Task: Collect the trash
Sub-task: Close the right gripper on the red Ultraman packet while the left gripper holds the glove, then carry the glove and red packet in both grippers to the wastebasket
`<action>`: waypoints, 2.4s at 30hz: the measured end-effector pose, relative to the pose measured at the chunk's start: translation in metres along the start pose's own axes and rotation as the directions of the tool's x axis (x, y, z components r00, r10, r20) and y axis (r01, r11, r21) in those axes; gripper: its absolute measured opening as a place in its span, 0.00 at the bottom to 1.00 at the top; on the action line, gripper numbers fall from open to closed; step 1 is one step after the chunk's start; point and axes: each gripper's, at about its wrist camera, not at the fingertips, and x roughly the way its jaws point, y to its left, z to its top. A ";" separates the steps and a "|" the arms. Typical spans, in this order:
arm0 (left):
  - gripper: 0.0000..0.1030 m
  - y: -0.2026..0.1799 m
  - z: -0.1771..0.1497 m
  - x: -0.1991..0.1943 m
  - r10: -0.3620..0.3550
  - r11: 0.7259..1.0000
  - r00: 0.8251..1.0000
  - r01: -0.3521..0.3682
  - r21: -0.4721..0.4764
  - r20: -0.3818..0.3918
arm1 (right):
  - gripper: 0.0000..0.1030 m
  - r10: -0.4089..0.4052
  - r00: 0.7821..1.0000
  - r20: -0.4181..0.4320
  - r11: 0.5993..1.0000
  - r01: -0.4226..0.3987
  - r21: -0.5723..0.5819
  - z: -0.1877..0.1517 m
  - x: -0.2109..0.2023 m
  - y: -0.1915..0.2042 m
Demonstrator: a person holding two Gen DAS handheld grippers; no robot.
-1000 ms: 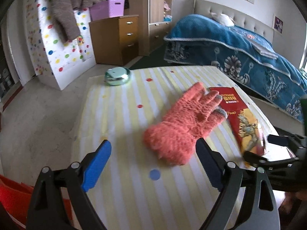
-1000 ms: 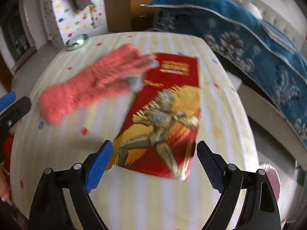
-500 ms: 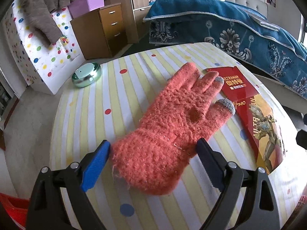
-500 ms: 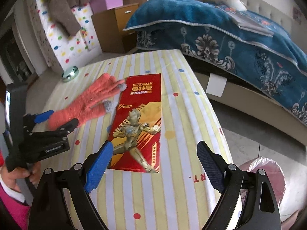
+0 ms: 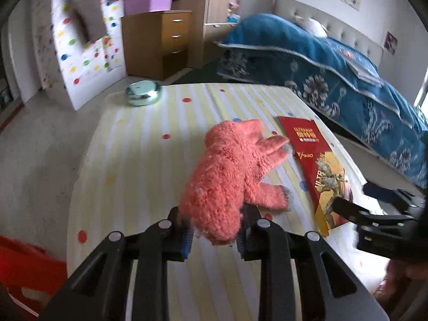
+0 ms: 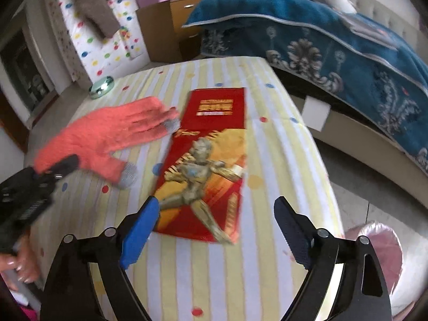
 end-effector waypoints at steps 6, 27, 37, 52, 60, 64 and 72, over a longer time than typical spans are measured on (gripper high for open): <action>0.23 0.005 -0.007 -0.007 0.018 1.000 1.000 -0.018 -0.002 -0.005 | 0.87 -0.039 0.999 -0.022 0.999 0.038 -0.025 0.006 0.021 0.016; 0.23 -0.008 -0.025 -0.063 -0.063 0.998 0.995 0.063 0.005 0.078 | 0.65 0.020 0.998 0.064 1.000 -0.020 0.004 -0.029 -0.046 -0.004; 0.23 -0.064 -0.027 -0.105 -0.179 0.980 0.972 0.161 0.121 0.153 | 0.68 0.007 0.989 0.151 0.999 -0.013 0.036 -0.045 -0.114 -0.031; 0.23 -0.230 -0.054 -0.110 -0.380 0.857 0.919 0.306 0.415 0.106 | 0.70 -0.157 0.972 0.174 0.974 0.123 0.192 -0.109 -0.185 -0.103; 0.23 -0.303 -0.071 -0.092 -0.446 0.785 0.895 0.377 0.491 0.025 | 0.71 -0.250 0.960 0.125 0.929 0.202 0.309 -0.152 -0.200 -0.168; 0.23 -0.334 -0.076 -0.080 -0.456 0.761 0.890 0.396 0.515 -0.010 | 0.72 -0.265 0.959 0.101 0.912 0.215 0.348 -0.165 -0.199 -0.198; 0.26 -0.379 -0.077 -0.053 -0.457 0.731 0.886 0.422 0.536 -0.074 | 0.74 -0.262 0.964 0.043 0.891 0.224 0.395 -0.184 -0.182 -0.254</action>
